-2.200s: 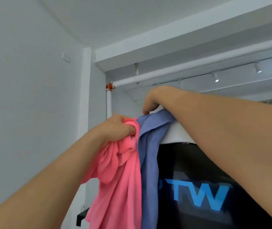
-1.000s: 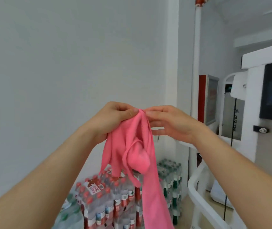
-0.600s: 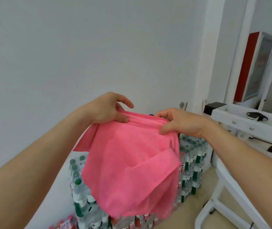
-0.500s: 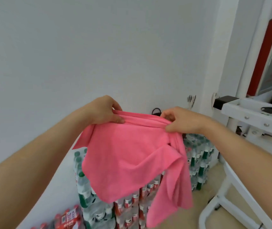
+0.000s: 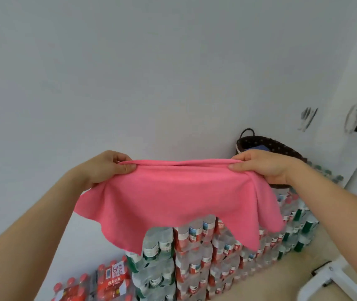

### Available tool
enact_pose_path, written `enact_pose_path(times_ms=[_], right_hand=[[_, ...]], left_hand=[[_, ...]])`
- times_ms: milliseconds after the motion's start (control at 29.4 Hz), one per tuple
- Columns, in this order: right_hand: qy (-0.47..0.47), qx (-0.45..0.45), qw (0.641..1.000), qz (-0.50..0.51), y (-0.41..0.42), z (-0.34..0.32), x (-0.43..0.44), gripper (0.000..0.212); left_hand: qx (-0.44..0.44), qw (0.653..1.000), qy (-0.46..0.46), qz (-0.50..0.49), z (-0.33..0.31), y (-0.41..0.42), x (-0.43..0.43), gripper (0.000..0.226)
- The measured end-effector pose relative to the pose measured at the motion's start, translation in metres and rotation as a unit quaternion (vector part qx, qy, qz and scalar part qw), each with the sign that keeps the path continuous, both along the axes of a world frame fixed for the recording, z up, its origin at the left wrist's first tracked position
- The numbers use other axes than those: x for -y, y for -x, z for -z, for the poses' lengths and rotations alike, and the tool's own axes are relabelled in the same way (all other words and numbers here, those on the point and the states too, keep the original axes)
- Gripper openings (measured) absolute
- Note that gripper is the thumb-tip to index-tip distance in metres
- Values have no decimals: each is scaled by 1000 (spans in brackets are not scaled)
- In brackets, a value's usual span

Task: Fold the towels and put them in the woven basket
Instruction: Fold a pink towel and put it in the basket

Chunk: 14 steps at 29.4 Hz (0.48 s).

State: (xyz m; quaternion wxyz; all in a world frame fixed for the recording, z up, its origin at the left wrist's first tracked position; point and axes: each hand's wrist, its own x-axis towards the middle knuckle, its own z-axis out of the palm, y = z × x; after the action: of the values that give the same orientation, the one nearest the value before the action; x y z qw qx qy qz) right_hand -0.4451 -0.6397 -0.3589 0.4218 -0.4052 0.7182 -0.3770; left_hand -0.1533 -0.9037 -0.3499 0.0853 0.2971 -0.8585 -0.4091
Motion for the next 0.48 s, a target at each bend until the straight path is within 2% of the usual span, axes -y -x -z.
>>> enact_pose_path(times_ms=[102,170,238,306,374,408,476], right_hand=[[-42,-212,976,-3,14,22,56,11],[-44,-324,944,36,22,22,94,18],[10,-426,896,124,26,12,124,23],[84,-485,840,229,30,3,145,22],[140,-513,791,304,36,3,155,20],[148,-520,777,323,38,8,159,19],[129,-532,772,324,44,35,161,11]], left_hand=[[-27,985,161,-62,28,21,51,14],[-93,956,258,-110,34,38,76,14],[-171,916,325,-160,31,45,94,17],[-243,887,348,-185,26,45,112,19],[-277,866,376,-181,29,43,125,28],[-279,858,398,-163,37,42,128,30],[-248,861,434,-93,67,41,129,30]])
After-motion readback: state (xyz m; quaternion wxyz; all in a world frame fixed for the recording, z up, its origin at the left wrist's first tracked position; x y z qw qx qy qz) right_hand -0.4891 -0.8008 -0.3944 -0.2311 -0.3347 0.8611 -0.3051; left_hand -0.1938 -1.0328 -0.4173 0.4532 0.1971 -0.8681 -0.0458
